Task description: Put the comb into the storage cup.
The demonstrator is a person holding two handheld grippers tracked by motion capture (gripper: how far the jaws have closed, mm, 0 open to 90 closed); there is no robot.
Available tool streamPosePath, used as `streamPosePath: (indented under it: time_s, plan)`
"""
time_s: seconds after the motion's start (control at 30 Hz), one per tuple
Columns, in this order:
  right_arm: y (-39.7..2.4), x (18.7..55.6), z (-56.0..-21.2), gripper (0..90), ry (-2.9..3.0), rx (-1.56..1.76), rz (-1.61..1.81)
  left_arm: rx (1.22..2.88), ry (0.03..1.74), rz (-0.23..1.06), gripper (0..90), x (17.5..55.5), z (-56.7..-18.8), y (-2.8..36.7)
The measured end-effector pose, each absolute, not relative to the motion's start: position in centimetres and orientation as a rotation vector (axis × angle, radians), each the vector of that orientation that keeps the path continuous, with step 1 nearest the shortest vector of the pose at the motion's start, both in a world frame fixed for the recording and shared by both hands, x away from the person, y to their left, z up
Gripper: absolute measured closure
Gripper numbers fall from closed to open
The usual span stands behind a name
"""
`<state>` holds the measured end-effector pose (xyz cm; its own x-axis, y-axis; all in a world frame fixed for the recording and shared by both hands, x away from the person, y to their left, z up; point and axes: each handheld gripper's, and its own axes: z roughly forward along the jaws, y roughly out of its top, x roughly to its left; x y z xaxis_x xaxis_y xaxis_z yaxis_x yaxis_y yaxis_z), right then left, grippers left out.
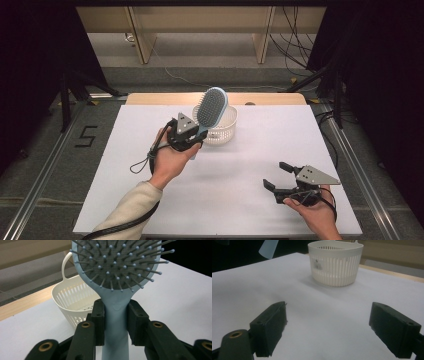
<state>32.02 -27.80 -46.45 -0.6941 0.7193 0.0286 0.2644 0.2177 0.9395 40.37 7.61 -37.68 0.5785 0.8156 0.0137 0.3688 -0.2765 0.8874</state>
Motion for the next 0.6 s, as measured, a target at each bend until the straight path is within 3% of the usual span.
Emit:
streamPosePath:
  time_s: [0.6]
  plan:
    - [-27.79, 32.03, -46.44, 15.4, 2.087, 0.903, 1.48, 1.853, 0.964, 0.6, 69.7, 40.79, -37.53, 7.54]
